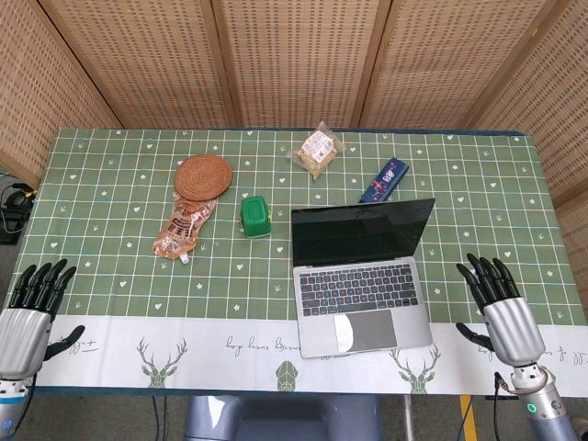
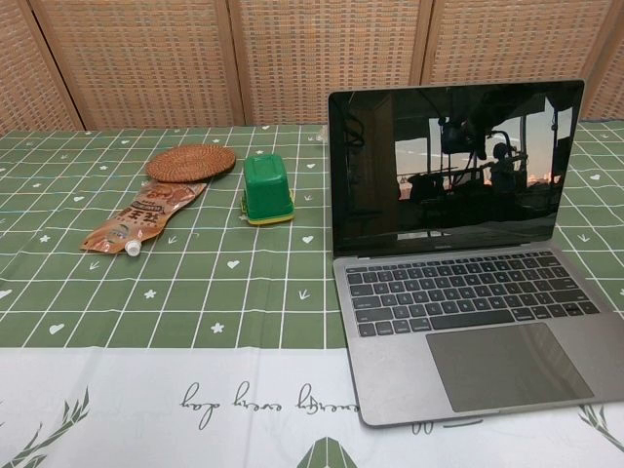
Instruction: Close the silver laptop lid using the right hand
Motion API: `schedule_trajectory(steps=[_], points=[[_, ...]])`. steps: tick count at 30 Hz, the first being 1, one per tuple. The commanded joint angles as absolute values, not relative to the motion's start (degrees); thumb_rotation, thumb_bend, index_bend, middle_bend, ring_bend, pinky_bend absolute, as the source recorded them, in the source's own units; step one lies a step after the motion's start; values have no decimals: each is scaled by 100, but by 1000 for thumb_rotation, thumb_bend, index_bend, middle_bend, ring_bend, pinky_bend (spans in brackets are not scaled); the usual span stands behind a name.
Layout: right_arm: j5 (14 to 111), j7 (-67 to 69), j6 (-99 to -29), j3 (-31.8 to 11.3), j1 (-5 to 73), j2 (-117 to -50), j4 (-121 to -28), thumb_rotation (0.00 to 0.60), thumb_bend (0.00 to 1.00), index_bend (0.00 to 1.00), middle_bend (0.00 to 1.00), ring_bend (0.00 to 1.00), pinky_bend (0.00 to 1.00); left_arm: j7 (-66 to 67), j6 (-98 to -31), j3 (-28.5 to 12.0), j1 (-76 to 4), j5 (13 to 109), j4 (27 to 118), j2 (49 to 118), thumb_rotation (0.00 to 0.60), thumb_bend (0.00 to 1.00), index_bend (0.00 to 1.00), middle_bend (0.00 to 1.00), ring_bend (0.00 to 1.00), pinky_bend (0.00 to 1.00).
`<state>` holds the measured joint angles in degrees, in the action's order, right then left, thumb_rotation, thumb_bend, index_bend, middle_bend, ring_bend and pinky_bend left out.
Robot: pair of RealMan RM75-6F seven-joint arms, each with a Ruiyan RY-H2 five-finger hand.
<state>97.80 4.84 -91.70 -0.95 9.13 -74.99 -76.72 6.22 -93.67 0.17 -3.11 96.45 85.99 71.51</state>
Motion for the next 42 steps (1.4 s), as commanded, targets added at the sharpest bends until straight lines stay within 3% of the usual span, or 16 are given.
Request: schedule_trajectory(steps=[1, 30, 35, 42], points=[[9788, 478, -9171, -90, 912, -7500, -7671, 600, 231, 0, 0, 0, 0, 604, -9378, 12, -307, 9643, 8601, 7145, 600, 174, 0, 0, 0, 0], [9714, 599, -8980, -218, 1091, -7396, -7858, 600, 233, 0, 0, 0, 0, 593, -9363, -11, -315, 9610, 8632, 7122, 600, 175, 0, 0, 0, 0], [9655, 321, -8598, -479, 1465, -7192, -8360, 600, 331, 23, 0, 0, 1, 582, -9321, -44, -336, 9548, 8652, 7108, 600, 175, 0, 0, 0, 0], [9199, -451, -7709, -992, 2131, -6987, -9177, 600, 546, 162, 76, 20, 153, 542, -9246, -64, -359, 9470, 8672, 7080, 600, 175, 0, 0, 0, 0]])
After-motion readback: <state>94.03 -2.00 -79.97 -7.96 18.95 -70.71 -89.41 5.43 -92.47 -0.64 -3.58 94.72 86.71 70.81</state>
